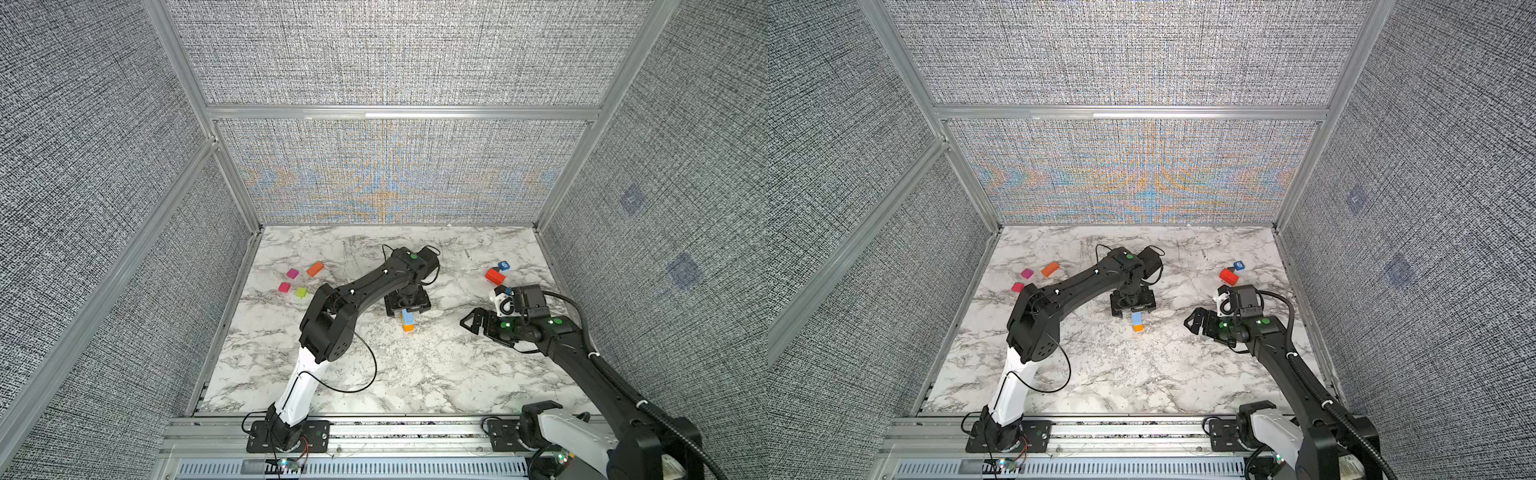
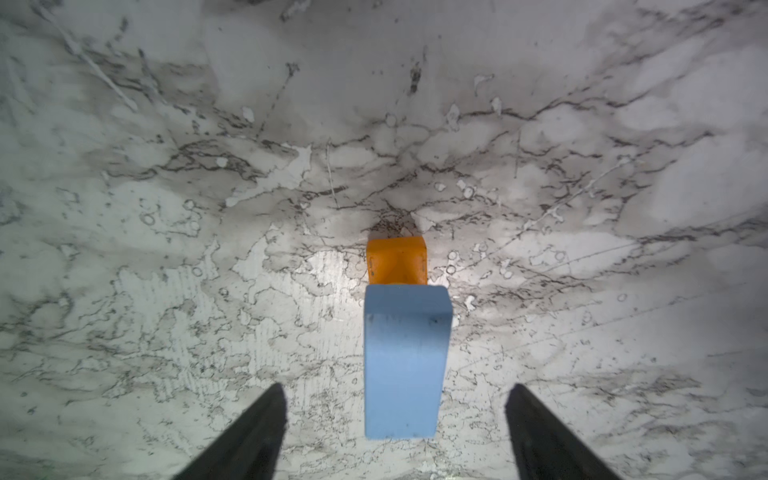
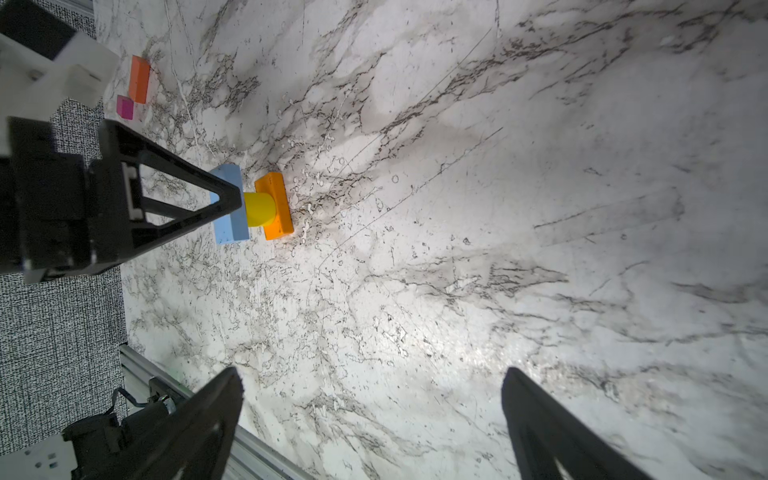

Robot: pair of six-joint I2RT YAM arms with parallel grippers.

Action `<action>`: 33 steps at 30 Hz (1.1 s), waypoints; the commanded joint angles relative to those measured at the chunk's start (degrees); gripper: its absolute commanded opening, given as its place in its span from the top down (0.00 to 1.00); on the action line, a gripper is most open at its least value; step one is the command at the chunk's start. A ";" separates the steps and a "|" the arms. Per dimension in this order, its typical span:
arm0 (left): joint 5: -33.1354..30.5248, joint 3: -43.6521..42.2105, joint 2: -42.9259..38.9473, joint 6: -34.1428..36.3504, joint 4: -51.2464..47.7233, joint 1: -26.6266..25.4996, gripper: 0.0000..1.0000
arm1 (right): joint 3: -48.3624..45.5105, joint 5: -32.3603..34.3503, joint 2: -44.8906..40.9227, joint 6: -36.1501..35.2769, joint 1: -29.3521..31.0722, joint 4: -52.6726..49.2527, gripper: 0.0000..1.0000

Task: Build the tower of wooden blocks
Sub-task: 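Open and withdraw the left gripper while the right arm reaches toward the blue cube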

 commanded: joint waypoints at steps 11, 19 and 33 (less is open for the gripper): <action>-12.87 -11.70 -18.39 8.25 4.88 0.37 0.01 | 6.79 9.03 3.95 -2.26 -0.25 -5.71 0.01; -17.10 -24.34 -32.62 13.26 13.80 1.98 0.01 | 12.77 16.85 8.96 -1.20 -1.88 -7.78 0.06; -24.28 -43.34 -57.76 23.90 23.20 6.21 0.01 | 40.29 26.59 33.83 -2.00 -10.76 -14.00 0.04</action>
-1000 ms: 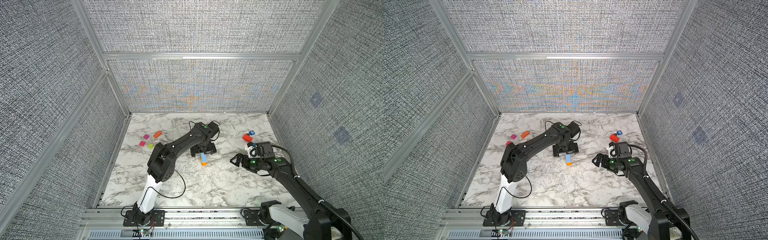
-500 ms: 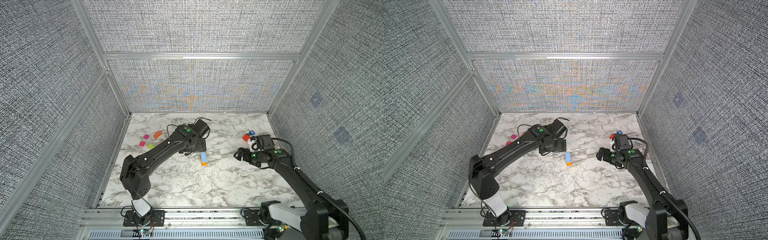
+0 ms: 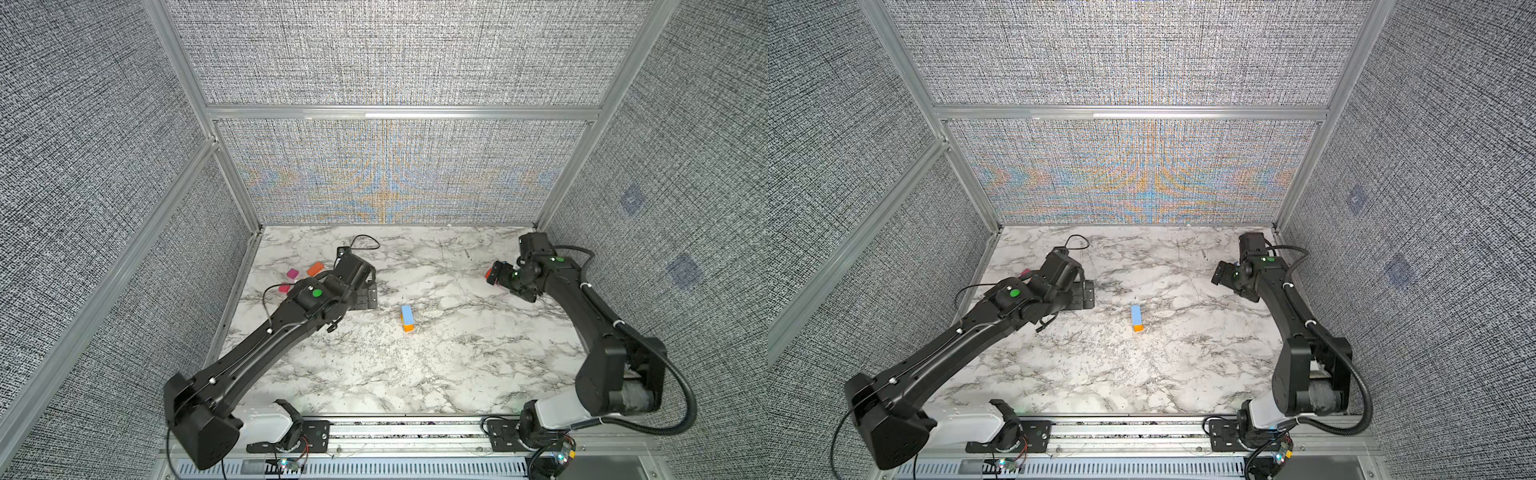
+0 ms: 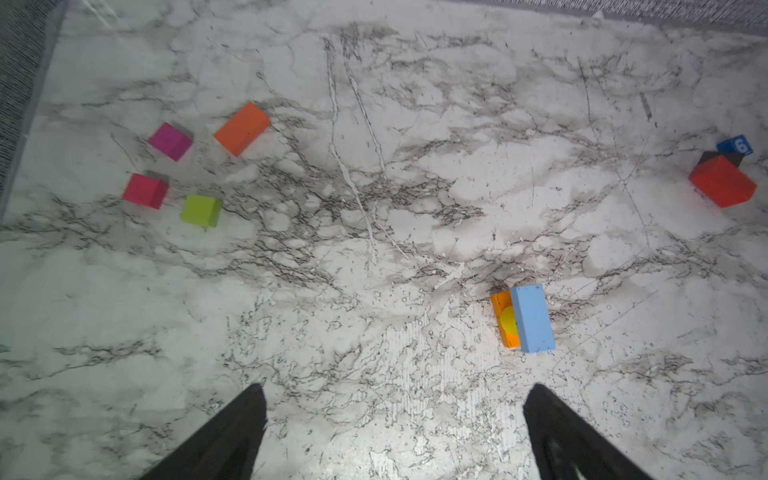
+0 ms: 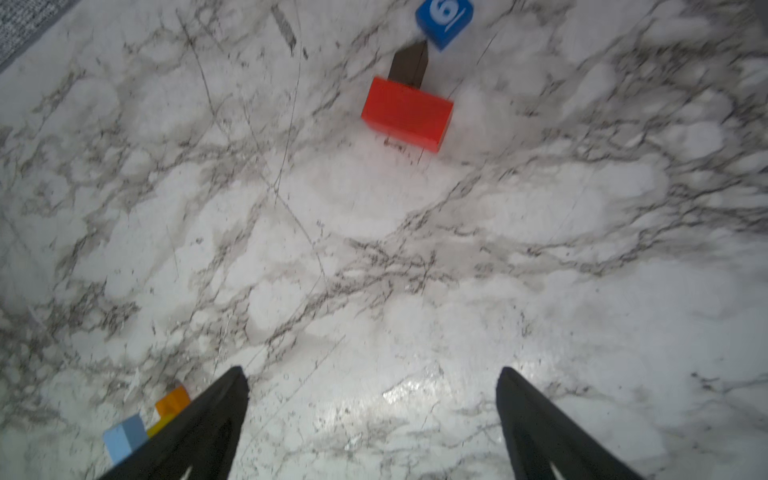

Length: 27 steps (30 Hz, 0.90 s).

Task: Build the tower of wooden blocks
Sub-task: 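Open and withdraw the left gripper while the right arm reaches toward the blue cube, then grasp the blue '6' cube with the right gripper near the red block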

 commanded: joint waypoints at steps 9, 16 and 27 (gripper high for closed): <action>-7.54 -4.93 -10.63 6.13 -2.36 0.54 0.01 | 27.21 7.41 22.87 6.57 -2.24 -10.74 0.07; -7.48 -9.14 -16.84 5.52 -4.22 0.74 0.01 | 43.38 10.03 36.03 10.20 -2.53 -17.65 0.07; -9.43 -10.91 -20.73 4.03 -6.40 1.00 0.01 | 49.45 8.40 44.69 18.34 -4.21 -18.90 0.13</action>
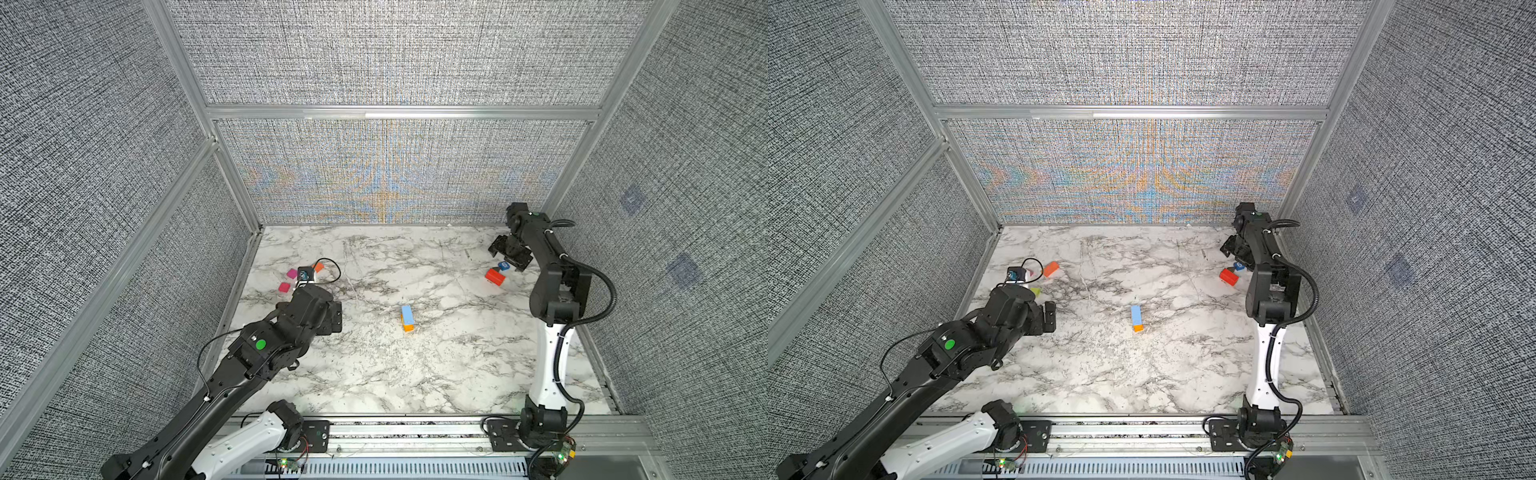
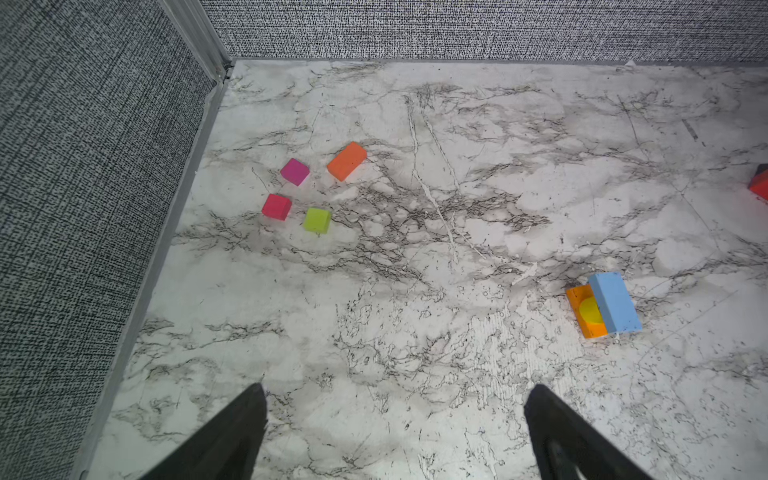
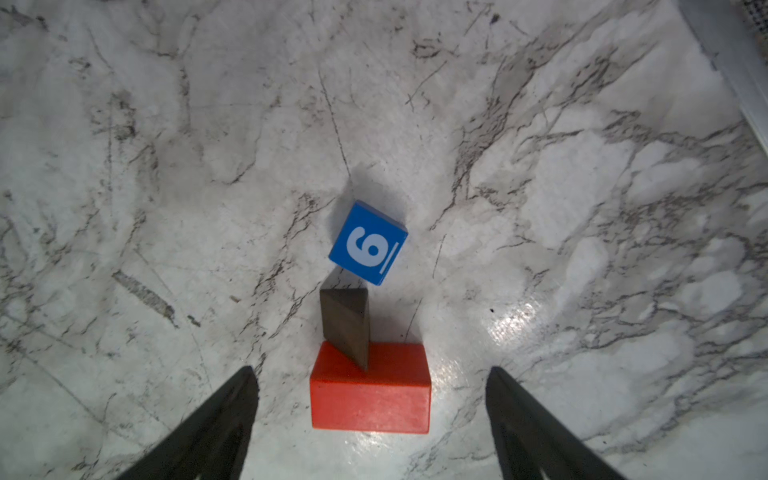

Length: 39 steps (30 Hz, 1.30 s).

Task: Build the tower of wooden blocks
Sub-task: 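Grasp the blue '6' cube with the right gripper near the red block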

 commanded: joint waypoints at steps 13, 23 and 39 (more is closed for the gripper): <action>0.47 -1.64 1.39 -1.95 -0.80 0.39 0.01 | 7.28 -1.60 7.54 7.53 -1.03 -2.27 0.15; 0.78 -2.40 1.97 -1.60 -0.47 0.71 0.01 | 10.93 -1.12 10.88 10.12 -1.39 -2.77 0.18; 1.97 -3.31 2.42 -1.10 0.78 1.33 0.01 | 11.79 0.85 12.22 9.97 -1.75 -3.96 0.43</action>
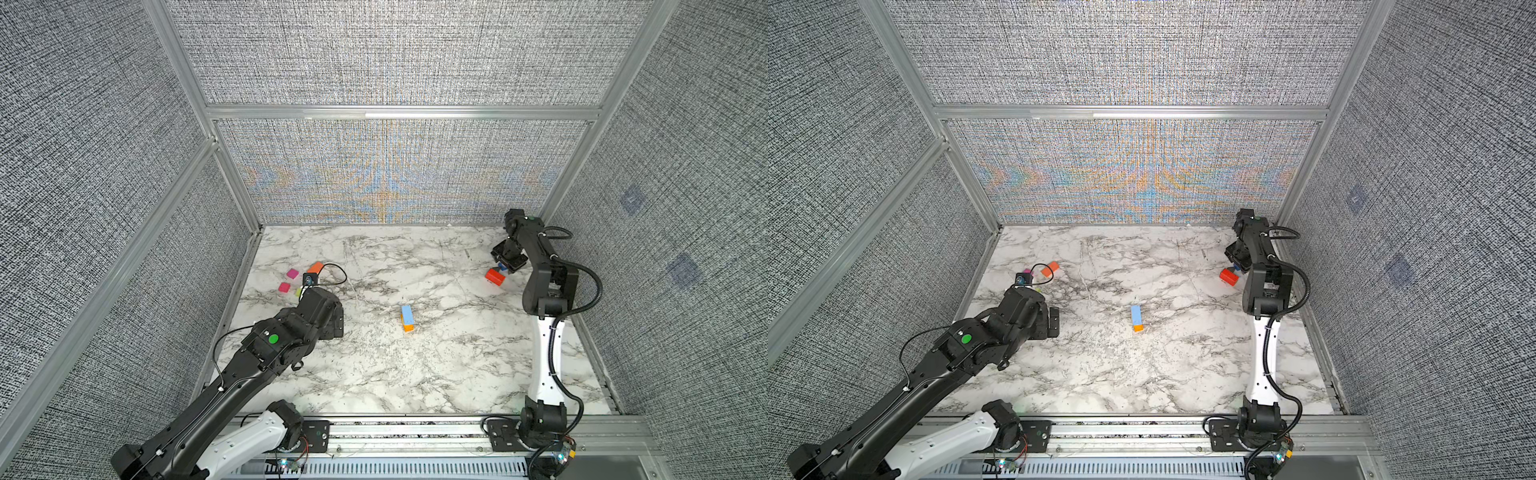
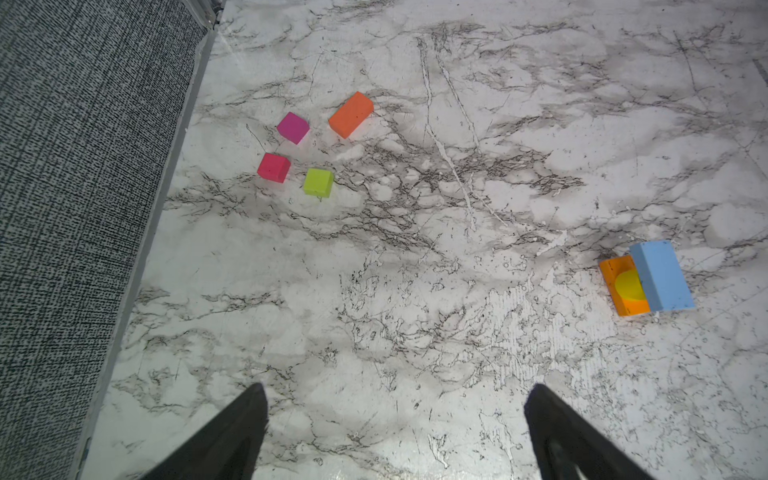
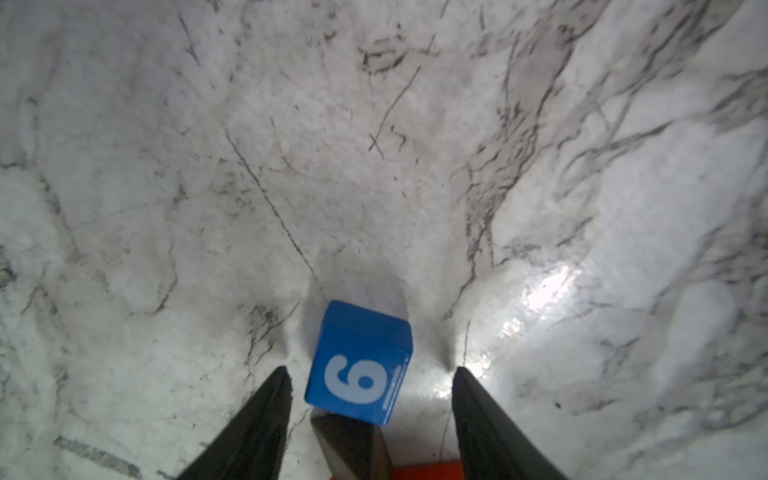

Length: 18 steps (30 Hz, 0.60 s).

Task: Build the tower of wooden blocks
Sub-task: 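Grasp the blue '6' cube with the right gripper near the red block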

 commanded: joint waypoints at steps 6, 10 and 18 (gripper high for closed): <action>0.27 -0.44 -0.46 0.35 1.05 0.30 0.01 | 0.13 1.85 0.10 -0.96 -0.13 -1.70 0.52; 0.63 -0.26 -0.20 0.35 1.16 0.48 0.01 | -0.06 1.72 0.01 -1.56 -0.11 -1.63 0.58; 1.51 0.49 -0.11 -0.07 0.98 0.57 0.01 | -1.33 2.04 -2.27 -4.34 0.11 -1.27 0.64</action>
